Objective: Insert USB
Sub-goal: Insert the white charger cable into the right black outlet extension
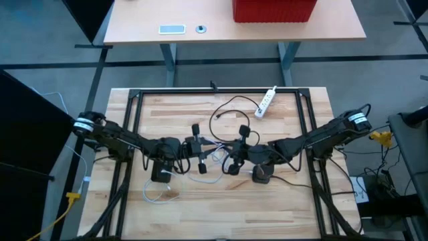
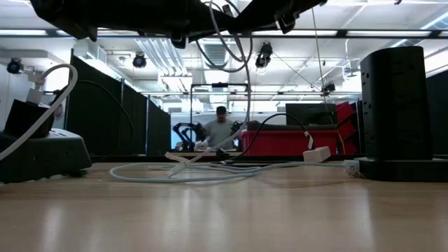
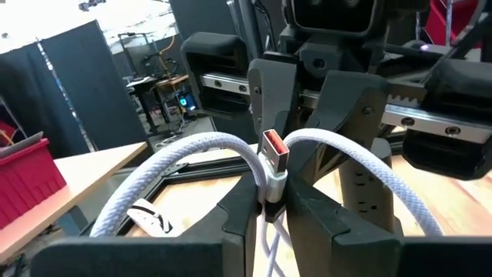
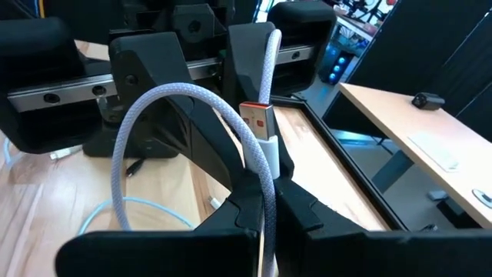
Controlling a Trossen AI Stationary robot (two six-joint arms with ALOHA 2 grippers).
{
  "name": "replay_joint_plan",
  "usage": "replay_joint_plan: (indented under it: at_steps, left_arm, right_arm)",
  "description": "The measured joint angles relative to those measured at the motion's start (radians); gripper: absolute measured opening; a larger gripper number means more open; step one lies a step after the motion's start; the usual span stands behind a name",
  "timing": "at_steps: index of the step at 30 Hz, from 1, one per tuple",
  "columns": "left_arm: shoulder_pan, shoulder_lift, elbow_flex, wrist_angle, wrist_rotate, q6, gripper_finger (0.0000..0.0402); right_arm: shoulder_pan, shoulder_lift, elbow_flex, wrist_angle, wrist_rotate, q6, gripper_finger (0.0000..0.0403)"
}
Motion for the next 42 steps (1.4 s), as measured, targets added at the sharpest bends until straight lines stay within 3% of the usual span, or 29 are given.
replay_joint_plan:
  at_steps: [2, 9, 13, 28, 38, 42]
  left_arm:
    - [0.0, -0.001, 0.0, 0.001, -0.002, -0.011, 0.0056]
    - [0.002, -0.01, 0.006, 0.059, -0.039, -0.013, 0.0141]
    - [0.002, -0.008, 0.005, 0.049, -0.045, -0.012, 0.0156]
    - [-0.02, -0.004, 0.003, 0.009, -0.008, -0.03, 0.0107]
    - [0.006, 0.035, 0.002, 0.004, -0.01, -0.061, 0.0104]
    - [0.006, 0.035, 0.002, 0.004, -0.009, -0.056, 0.0076]
  right_arm:
    - [0.0, 0.0, 0.0, -0.001, 0.0, 0.0, 0.0]
    - [0.0, 0.007, -0.004, -0.038, -0.018, 0.003, 0.0]
    - [0.0, 0.005, -0.004, -0.031, -0.012, 0.005, 0.0]
    - [0.0, 0.005, -0.004, -0.037, -0.004, 0.008, 0.0]
    - [0.0, 0.003, -0.004, -0.037, 0.0, 0.008, 0.0]
    - [0.0, 0.003, -0.004, -0.031, 0.0, 0.008, 0.0]
